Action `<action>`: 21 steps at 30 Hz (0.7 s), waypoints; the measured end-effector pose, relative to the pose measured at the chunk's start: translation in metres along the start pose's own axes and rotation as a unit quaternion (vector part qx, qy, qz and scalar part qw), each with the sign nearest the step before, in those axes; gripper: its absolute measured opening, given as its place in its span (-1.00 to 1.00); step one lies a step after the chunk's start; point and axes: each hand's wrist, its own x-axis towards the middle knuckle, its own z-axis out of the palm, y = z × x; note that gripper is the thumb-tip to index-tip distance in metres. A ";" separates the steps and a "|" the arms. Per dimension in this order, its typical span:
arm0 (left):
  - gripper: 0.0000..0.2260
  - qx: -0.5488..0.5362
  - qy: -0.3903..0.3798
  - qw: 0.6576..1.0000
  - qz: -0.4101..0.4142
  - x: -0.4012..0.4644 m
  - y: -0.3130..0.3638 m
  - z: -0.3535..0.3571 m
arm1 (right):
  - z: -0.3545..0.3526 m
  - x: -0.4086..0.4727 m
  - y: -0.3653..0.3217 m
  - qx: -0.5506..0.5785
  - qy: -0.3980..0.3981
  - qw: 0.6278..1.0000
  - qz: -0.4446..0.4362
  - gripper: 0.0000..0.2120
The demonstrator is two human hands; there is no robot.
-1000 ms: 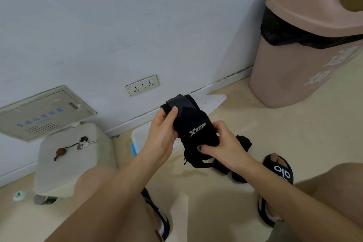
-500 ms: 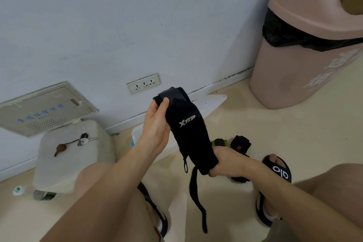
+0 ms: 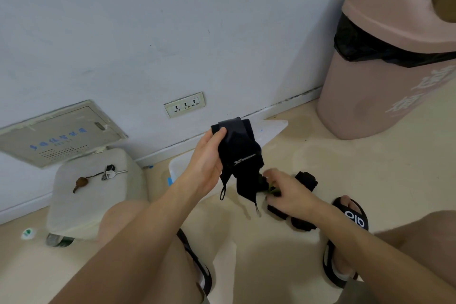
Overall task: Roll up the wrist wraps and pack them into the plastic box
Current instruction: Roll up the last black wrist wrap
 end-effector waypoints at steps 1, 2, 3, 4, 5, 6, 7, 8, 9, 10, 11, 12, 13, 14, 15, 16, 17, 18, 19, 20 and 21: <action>-0.72 0.001 -0.006 1.000 0.000 -0.001 -0.001 0.001 | -0.005 -0.001 -0.008 0.076 0.018 0.997 -0.017 -0.58; -0.72 -0.002 -0.009 1.000 0.001 -0.001 -0.003 0.001 | -0.009 -0.003 -0.016 0.142 0.034 0.989 -0.033 -0.61; -0.72 -0.005 -0.013 1.000 0.002 -0.001 -0.003 0.001 | -0.012 -0.005 -0.023 0.189 0.053 0.979 -0.047 -0.63; -0.72 -0.008 -0.015 1.000 0.002 0.000 -0.004 0.001 | -0.015 -0.007 -0.029 0.222 0.076 0.970 -0.060 -0.65; -0.72 -0.010 -0.016 1.000 0.000 0.000 -0.005 0.001 | -0.017 -0.010 -0.034 0.240 0.104 0.963 -0.070 -0.69; -0.72 -0.012 -0.015 1.000 -0.002 0.000 -0.006 0.001 | -0.018 -0.012 -0.039 0.247 0.132 0.957 -0.081 -0.73; -0.71 -0.012 -0.014 1.000 -0.004 0.000 -0.007 0.002 | -0.019 -0.014 -0.043 0.250 0.150 0.952 -0.092 -0.76; -0.71 -0.010 -0.013 1.000 -0.005 0.000 -0.008 0.002 | -0.019 -0.014 -0.045 0.252 0.159 0.949 -0.102 -0.79; -0.71 -0.008 -0.012 1.000 -0.005 0.001 -0.008 0.004 | -0.020 -0.014 -0.047 0.254 0.164 0.947 -0.108 -0.83; -0.71 -0.006 -0.010 1.000 -0.006 0.001 -0.009 0.005 | -0.020 -0.013 -0.050 0.253 0.172 0.946 -0.109 -0.89; -0.71 -0.004 -0.011 1.000 -0.005 0.001 -0.009 0.006 | -0.021 -0.013 -0.051 0.251 0.182 0.945 -0.105 -0.96; -0.70 -0.002 -0.011 1.000 -0.004 0.001 -0.010 0.006 | -0.023 -0.012 -0.052 0.247 0.191 0.944 -0.102 -0.93; -0.70 0.000 -0.012 1.000 -0.002 0.001 -0.010 0.007 | -0.024 -0.011 -0.053 0.244 0.195 0.945 -0.099 -0.86; -0.70 0.002 -0.013 1.000 -0.001 0.001 -0.011 0.007 | -0.025 -0.011 -0.054 0.244 0.189 0.946 -0.097 -0.80; -0.70 0.003 -0.015 1.000 -0.001 0.001 -0.011 0.008 | -0.027 -0.012 -0.056 0.251 0.178 0.947 -0.094 -0.76; -0.70 0.002 -0.018 1.000 -0.002 0.001 -0.012 0.009 | -0.027 -0.012 -0.057 0.261 0.164 0.947 -0.092 -0.74; -0.70 0.001 -0.020 1.000 -0.002 0.001 -0.012 0.010 | -0.027 -0.013 -0.057 0.273 0.151 0.946 -0.087 -0.73; -0.70 -0.001 -0.020 1.000 -0.003 0.000 -0.012 0.011 | -0.027 -0.012 -0.057 0.285 0.142 0.944 -0.083 -0.72; -0.69 -0.002 -0.022 1.000 -0.003 -0.001 -0.012 0.011 | -0.027 -0.012 -0.057 0.295 0.139 0.942 -0.079 -0.71; -0.69 0.000 -0.028 1.000 -0.002 -0.002 -0.013 0.012 | -0.026 -0.012 -0.056 0.305 0.135 0.940 -0.076 -0.70; -0.70 0.008 -0.036 0.999 0.001 -0.003 -0.013 0.011 | -0.025 -0.013 -0.057 0.318 0.129 0.936 -0.074 -0.70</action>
